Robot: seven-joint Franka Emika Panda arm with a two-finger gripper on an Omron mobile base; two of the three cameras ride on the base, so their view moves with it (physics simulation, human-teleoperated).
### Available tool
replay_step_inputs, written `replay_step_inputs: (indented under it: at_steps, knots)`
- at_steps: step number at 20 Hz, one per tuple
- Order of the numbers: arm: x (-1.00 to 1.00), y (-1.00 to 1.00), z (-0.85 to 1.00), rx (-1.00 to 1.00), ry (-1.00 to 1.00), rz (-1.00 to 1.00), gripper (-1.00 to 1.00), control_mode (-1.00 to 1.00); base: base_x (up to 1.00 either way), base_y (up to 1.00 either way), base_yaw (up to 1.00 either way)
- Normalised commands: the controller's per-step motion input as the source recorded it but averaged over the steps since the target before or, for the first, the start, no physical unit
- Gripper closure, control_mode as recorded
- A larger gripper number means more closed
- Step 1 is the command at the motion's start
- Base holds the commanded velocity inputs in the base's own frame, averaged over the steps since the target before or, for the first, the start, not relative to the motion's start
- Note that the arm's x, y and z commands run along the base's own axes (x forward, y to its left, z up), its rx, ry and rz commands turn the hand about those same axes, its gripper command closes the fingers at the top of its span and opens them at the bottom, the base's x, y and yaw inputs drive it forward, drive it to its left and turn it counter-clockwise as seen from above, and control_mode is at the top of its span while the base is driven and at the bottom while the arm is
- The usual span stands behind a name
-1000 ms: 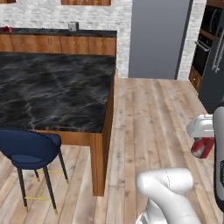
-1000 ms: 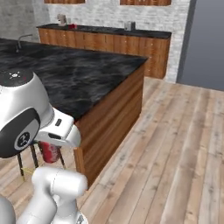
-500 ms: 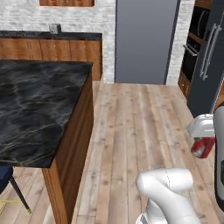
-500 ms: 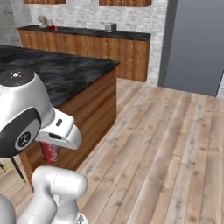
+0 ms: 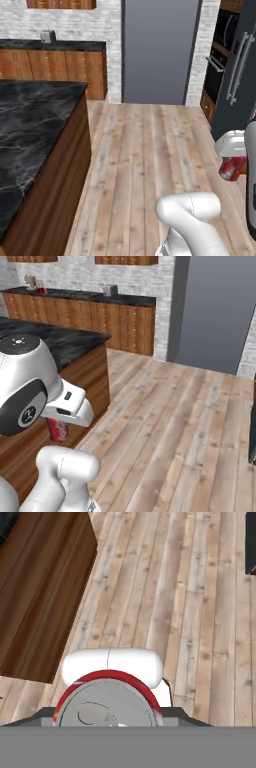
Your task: Four empty soda cans are scattered around the kitchen. Gather all the cans and cluster them next to the stove for recycling.
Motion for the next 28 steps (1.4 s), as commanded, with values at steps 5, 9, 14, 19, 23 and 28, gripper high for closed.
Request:
replay_step_inputs:
  at_steps: [5, 9, 14, 19, 23, 28]
  knots:
    - [0.0, 0.0, 0.0, 0.0, 0.0, 0.0, 1.0, 1.0, 1.0, -0.29, 0.0]
    - [0.0, 0.0, 0.0, 0.0, 0.0, 0.0, 1.0, 1.0, 0.97, -0.01, -0.04]
    - [0.0, 0.0, 0.0, 0.0, 0.0, 0.0, 1.0, 1.0, 1.0, -0.15, -0.03]
    - [0.0, 0.0, 0.0, 0.0, 0.0, 0.0, 1.0, 1.0, 1.0, -0.16, -0.01]
    - [0.0, 0.0, 0.0, 0.0, 0.0, 0.0, 1.0, 1.0, 1.0, -0.12, 0.0]
    - [0.0, 0.0, 0.0, 0.0, 0.0, 0.0, 1.0, 1.0, 0.88, -0.02, 0.0]
